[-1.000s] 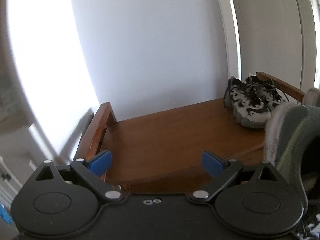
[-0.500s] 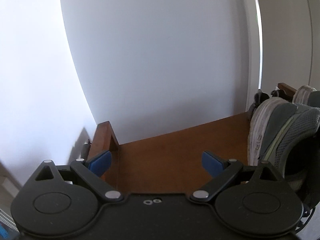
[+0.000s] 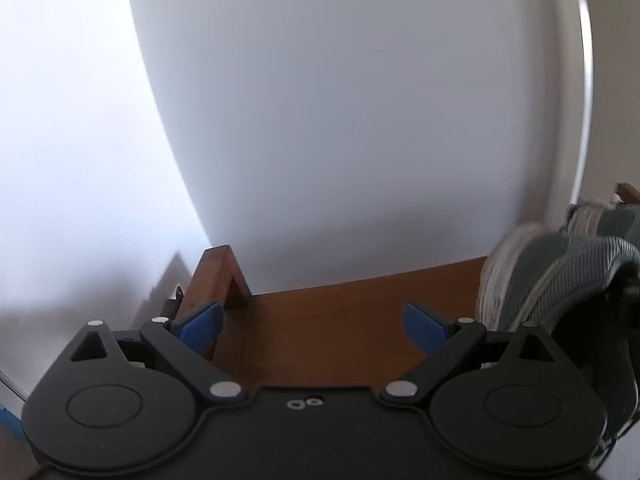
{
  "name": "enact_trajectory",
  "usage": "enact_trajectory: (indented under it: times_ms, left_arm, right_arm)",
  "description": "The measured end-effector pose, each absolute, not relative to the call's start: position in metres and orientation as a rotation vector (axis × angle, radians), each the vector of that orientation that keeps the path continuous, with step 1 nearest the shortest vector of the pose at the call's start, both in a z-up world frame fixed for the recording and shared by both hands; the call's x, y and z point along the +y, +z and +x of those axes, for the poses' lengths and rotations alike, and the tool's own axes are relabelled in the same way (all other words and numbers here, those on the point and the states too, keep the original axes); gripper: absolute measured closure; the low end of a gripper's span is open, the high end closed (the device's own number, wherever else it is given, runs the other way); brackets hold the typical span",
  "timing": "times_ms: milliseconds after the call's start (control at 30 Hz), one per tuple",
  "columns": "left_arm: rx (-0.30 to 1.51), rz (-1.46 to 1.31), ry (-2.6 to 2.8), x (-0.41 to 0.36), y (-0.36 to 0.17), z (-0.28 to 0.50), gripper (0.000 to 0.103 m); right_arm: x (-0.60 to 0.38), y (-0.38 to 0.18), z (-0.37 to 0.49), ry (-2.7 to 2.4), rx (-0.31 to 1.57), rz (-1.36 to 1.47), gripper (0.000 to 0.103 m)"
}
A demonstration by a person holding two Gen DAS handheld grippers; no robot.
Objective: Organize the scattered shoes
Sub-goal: 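Raise the held sneakers above the rack's top shelf beside the grey-and-black pair, then lower the sneakers onto the top shelf and open the right gripper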
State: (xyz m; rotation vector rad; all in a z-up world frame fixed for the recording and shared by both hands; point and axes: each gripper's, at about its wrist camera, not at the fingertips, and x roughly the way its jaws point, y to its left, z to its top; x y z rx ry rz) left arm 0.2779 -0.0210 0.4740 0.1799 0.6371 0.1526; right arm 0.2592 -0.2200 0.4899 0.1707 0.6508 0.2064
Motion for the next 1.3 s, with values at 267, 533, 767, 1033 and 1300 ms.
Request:
enact_trajectory:
  times_ms: [267,533,767,1033,1300]
  left_arm:
    - [0.652,0.146,0.257,-0.026,0.477,0.278,0.006]
    - [0.673,0.133,0.258,-0.018,0.476,0.287,0.006]
    - [0.683,0.14,0.206,-0.006,0.477,0.298,0.006]
    - [0.706,0.141,0.159,0.006,0.468,0.316,0.006]
    - [0.715,0.143,0.148,0.007,0.467,0.322,0.006]
  right_arm:
    - [-0.22,0.469,0.315,0.271,0.789,0.16,0.06]
    - [-0.214,0.441,0.354,0.24,0.901,0.188,0.06]
    - [-0.206,0.433,0.363,0.189,0.939,0.174,0.06]
    - [-0.17,0.426,0.406,0.162,0.972,0.15,0.06]
    - [-0.168,0.42,0.431,0.136,0.989,0.154,0.06]
